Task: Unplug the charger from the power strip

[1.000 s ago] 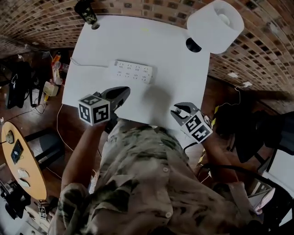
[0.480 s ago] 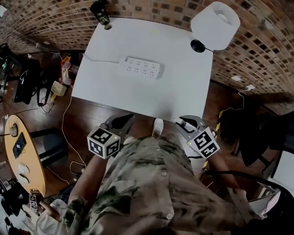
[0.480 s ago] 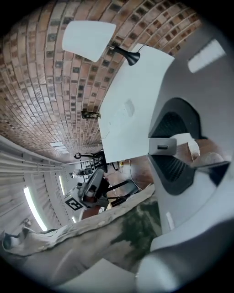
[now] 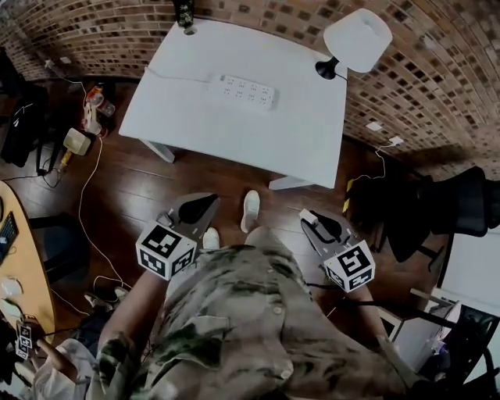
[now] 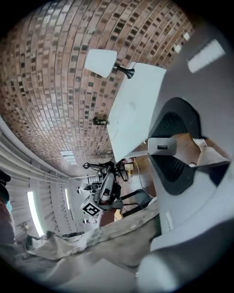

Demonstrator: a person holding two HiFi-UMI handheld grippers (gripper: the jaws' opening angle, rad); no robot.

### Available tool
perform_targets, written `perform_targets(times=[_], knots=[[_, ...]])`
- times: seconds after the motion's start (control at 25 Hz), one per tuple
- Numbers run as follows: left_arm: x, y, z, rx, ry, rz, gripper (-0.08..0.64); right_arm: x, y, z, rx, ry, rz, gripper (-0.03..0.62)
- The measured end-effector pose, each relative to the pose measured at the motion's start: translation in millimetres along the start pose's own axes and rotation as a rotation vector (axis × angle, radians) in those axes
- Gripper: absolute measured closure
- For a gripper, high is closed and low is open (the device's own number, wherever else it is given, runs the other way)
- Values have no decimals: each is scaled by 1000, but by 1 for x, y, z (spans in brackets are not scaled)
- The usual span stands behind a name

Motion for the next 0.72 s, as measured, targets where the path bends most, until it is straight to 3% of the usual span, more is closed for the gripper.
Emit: perform_targets(times=[0.32, 0.52, 0.72], knots=[[-50, 21, -27, -3, -42, -7, 557, 40, 53, -19, -55, 28, -20, 485], [-85, 12, -28, -21, -53, 34, 557, 37, 85, -35, -106, 44, -8, 485], [-147, -22, -32, -34, -67, 17, 557, 25, 128, -71, -103, 35, 13, 485]])
Point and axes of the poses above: the fingertips, and each gripper's own axes: y backward along the fingers, x to its left, z out of its top, the point moved 8 cm from there along y, backward along the fingers, and after that the axes turned 8 degrees about -z, right-handed, at the moved point
